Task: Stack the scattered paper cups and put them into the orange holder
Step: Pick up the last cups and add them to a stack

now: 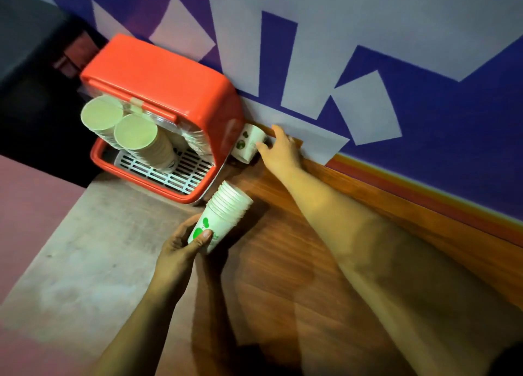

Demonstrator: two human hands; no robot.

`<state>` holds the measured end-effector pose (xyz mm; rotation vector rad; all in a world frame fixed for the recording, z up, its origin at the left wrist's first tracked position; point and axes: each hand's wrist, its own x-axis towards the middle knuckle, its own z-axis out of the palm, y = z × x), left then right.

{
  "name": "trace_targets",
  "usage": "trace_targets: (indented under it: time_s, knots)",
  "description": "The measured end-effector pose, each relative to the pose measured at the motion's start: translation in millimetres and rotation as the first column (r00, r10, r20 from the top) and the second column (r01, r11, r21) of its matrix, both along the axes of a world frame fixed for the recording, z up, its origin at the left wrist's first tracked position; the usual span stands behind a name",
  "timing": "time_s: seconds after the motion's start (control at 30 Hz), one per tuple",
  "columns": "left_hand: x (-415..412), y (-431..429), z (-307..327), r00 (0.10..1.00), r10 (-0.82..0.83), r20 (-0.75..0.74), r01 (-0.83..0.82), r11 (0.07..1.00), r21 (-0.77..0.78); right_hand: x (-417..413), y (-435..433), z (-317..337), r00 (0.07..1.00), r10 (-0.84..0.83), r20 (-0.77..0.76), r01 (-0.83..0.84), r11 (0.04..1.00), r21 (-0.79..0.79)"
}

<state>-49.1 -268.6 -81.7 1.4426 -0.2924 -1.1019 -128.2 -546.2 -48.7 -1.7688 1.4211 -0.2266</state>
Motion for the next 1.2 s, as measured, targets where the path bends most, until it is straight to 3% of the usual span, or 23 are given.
trace_targets:
  time_s: [0.1, 0.27, 0.4, 0.5, 0.63, 0.73, 0.9, 1.2]
  knots:
    - [8.2, 13.4, -3.2, 0.999, 0.031, 0.013, -0.031, 0.999, 0.018, 19.3, -3.5, -6.0, 0.996, 0.054, -0.073, -0.057, 0.998, -0.035]
    - [13.8, 30.9, -6.1, 0.997, 0.075, 0.023, -0.076, 0.995, 0.066, 21.6, 1.7, -13.4, 0.995, -0.007, -0.1, 0.003, 0.999, -0.034]
    - [10.5, 36.2, -3.7, 0.994, 0.106, 0.012, -0.107, 0.993, 0.045, 7.9, 22.5, -19.0, 0.996, -0.069, 0.053, 0.058, 0.979, 0.194]
    - [7.7, 41.1, -1.4, 0.995, 0.096, 0.02, -0.097, 0.994, 0.04, -7.1, 39.5, -6.1, 0.983, -0.127, 0.135, 0.095, 0.971, 0.218]
    - [-2.3, 47.9, 7.3, 0.997, 0.069, 0.034, -0.07, 0.997, 0.03, -46.2, 64.5, 39.1, 0.946, -0.173, 0.276, 0.136, 0.98, 0.147]
    - [-15.5, 46.7, 23.4, 0.997, 0.043, 0.057, -0.043, 0.999, -0.007, -80.4, 93.7, 76.5, 0.93, -0.049, 0.365, 0.025, 0.997, 0.071]
    - [-47.4, 43.7, 66.0, 0.996, -0.065, 0.054, 0.07, 0.991, -0.113, -130.3, 139.0, 126.4, 0.938, 0.127, 0.321, -0.115, 0.992, -0.056]
    - [-119.1, 67.0, 139.2, 0.988, -0.123, 0.091, 0.14, 0.969, -0.202, -203.4, 200.6, 163.1, 0.899, 0.106, 0.425, -0.057, 0.99, -0.125]
